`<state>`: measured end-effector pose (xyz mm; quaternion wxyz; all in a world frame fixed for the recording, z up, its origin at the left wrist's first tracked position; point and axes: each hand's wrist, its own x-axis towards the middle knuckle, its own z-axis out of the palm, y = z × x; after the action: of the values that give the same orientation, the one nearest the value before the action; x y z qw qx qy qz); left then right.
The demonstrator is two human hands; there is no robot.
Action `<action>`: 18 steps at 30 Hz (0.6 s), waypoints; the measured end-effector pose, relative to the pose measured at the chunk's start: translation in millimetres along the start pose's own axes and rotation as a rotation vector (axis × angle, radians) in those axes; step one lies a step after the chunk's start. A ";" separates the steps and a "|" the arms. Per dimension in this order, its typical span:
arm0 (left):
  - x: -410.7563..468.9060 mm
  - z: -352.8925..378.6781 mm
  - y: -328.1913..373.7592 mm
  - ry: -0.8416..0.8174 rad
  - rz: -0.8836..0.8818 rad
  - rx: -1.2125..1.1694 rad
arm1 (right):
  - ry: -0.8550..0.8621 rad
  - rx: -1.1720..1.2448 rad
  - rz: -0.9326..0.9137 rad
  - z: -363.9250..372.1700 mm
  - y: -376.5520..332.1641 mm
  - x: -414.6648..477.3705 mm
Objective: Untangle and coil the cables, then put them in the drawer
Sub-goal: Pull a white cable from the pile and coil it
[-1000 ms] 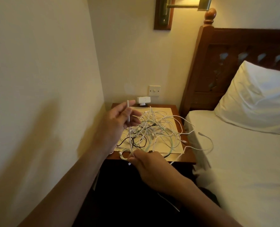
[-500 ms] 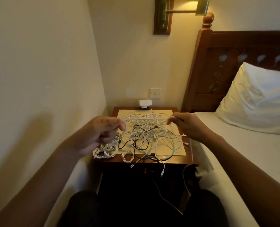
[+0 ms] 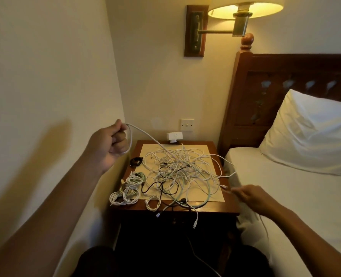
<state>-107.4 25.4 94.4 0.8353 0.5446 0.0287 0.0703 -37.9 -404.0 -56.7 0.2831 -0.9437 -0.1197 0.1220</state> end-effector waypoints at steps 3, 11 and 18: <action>-20.9 25.1 -7.9 -0.119 -0.015 0.230 | -0.117 -0.030 -0.038 7.8 -13.9 -10.8; -53.2 83.1 -48.9 -0.270 -0.104 0.452 | -0.029 0.401 -0.497 11.0 -154.6 -42.4; -71.0 67.6 -43.7 -0.322 -0.143 -0.104 | 0.210 0.409 -0.442 46.9 -135.1 -18.6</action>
<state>-165.4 -63.6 79.8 0.8589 0.5017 -0.0704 -0.0758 -90.5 -276.3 -15.6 0.4976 -0.8258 -0.2649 -0.0191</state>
